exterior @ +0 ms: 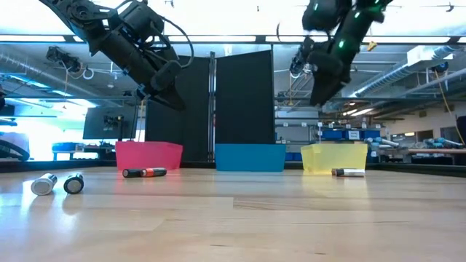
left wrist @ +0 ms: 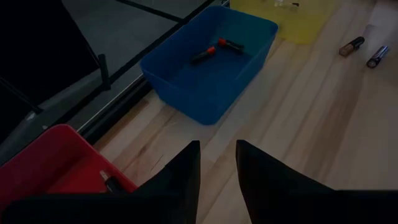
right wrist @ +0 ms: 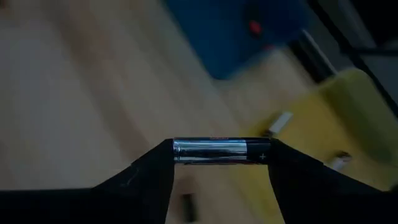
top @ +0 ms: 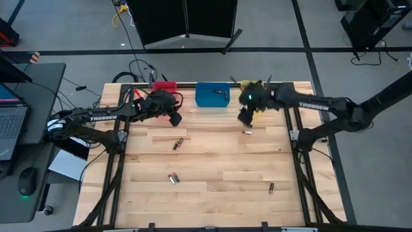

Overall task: Sort batteries
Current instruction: Put the silver battery into the yellow bin

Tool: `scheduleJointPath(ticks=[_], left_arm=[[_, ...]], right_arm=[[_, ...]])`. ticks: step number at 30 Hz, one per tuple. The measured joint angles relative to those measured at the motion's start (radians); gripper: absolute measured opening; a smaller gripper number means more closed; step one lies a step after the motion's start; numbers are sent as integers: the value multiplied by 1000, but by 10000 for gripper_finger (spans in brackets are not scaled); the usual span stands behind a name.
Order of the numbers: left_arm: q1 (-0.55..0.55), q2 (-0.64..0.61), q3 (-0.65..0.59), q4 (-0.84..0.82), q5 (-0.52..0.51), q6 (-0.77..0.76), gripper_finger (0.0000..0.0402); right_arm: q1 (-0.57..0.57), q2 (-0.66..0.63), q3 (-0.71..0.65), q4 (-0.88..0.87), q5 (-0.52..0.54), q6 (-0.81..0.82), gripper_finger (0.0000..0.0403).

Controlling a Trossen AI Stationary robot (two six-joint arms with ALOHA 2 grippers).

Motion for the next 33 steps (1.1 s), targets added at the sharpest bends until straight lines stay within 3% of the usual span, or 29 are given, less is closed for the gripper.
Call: scheduleJointPath(ticks=[7, 14, 25, 33], left_arm=[[0, 0, 0, 0, 0, 0, 111], [0, 0, 0, 0, 0, 0, 111], [0, 0, 0, 1, 0, 1, 111], [0, 0, 0, 2, 0, 4, 111]], right_arm=[[-243, 143, 36, -18, -52, -140, 231], [-381, 318, 60, 1, -56, -240, 231], [-455, 528, 140, 35, -99, -337, 231], [-455, 572, 152, 38, -101, -354, 247]])
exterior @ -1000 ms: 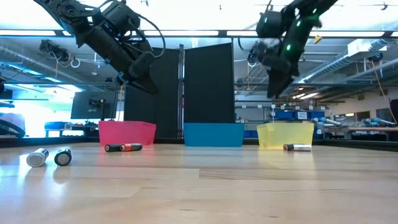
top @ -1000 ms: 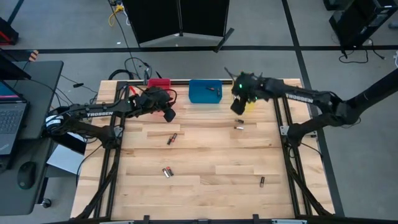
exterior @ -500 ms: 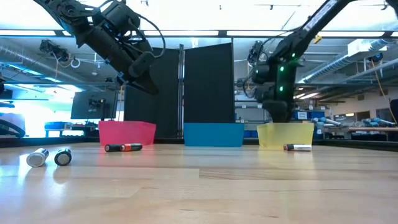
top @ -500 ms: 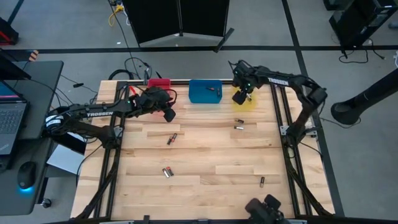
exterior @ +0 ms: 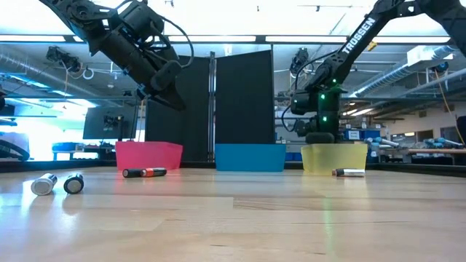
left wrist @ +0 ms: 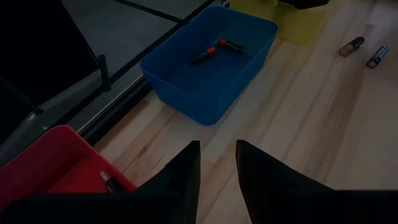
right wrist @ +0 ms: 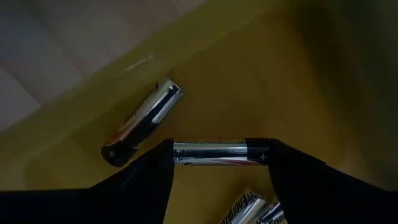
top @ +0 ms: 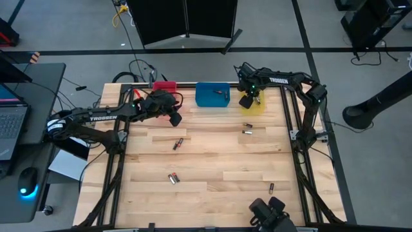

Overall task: Sort batteries
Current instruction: Put the silver battery into the yellow bin, then put the brown battery into the red bin

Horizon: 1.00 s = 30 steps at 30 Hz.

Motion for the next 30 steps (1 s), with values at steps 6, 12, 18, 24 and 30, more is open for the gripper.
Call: scheduleJointPath(ticks=[6, 12, 18, 24, 30], left_arm=[[0, 0, 0, 1, 0, 0, 111], [0, 0, 0, 18, 0, 0, 111], [0, 0, 0, 19, 0, 0, 111], [0, 0, 0, 18, 0, 26, 111], [0, 0, 0, -1, 13, 24, 111]], right_arm=[[0, -26, -1, 9, 6, 0, 270], [7, -93, -1, 4, 7, 0, 291], [27, -194, 0, -42, 7, 8, 303], [103, -306, 12, -163, 10, 78, 226], [237, -419, -30, -135, -67, 143, 39]])
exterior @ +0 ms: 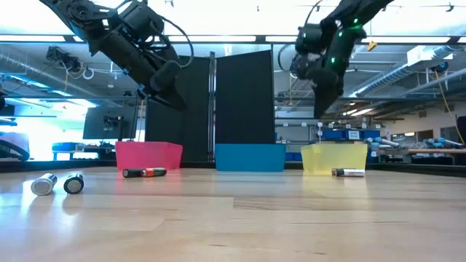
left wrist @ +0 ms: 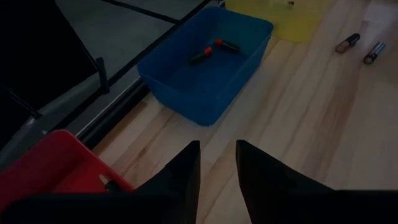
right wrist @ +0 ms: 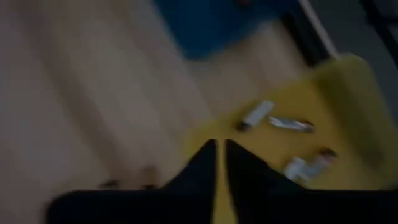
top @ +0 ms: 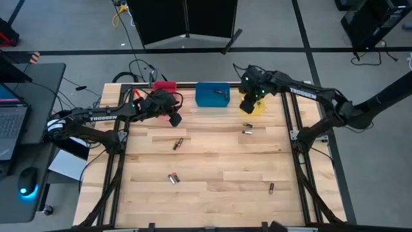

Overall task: Sort batteries
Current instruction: Put the brown battery into the red bin

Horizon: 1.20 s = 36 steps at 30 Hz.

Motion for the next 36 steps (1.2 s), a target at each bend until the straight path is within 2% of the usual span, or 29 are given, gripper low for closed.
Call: scheduleJointPath(ticks=[2, 7, 13, 22, 28, 36], left_arm=[[0, 0, 0, -14, 1, 0, 111], [0, 0, 0, -14, 8, 4, 111], [-6, 0, 0, -28, 129, 25, 111], [-109, -3, 1, -145, 108, -16, 81], [-243, -3, 1, -287, 15, -160, 46], [-455, -4, 1, -455, -35, -531, 7]], right_arm=[[50, -30, -30, 45, -17, 24, 15], [172, -85, -135, 203, -16, 130, 13], [315, -132, -271, 453, 15, 241, 13], [474, -130, -362, 645, 20, 355, 15], [509, -81, -369, 718, -69, 337, 35], [531, -70, -369, 740, -60, 330, 17]])
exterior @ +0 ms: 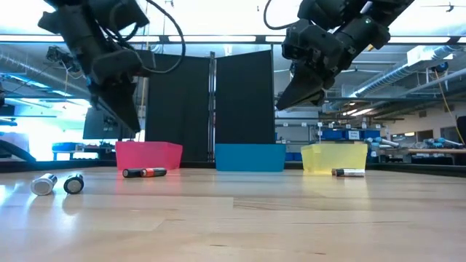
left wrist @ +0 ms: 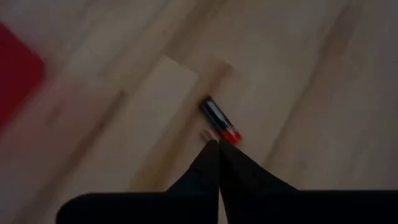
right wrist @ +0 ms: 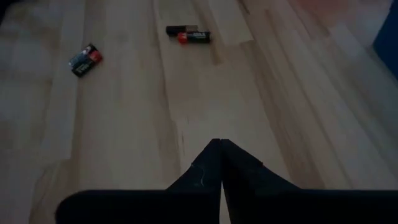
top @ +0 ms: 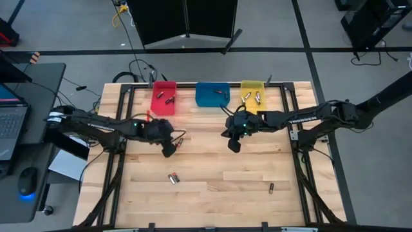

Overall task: Sort batteries
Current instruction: Put the brown battery into the red bin

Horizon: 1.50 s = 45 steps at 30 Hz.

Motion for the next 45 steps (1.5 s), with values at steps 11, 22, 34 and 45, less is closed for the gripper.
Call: scheduleJointPath(ticks=[11, 22, 34, 45], left_arm=[[-145, 66, -11, 14, -34, -211, 98], [-158, 233, -11, 88, -83, -229, 196], [-154, 316, -11, 99, -139, -291, 198], [-120, 339, -6, 78, -142, -313, 127]], right_arm=[[0, -2, 0, 22, 2, -27, 25], [0, -2, 0, 25, 3, -27, 14], [0, -2, 0, 28, 3, -34, 13], [0, -2, 0, 27, 3, -46, 18]])
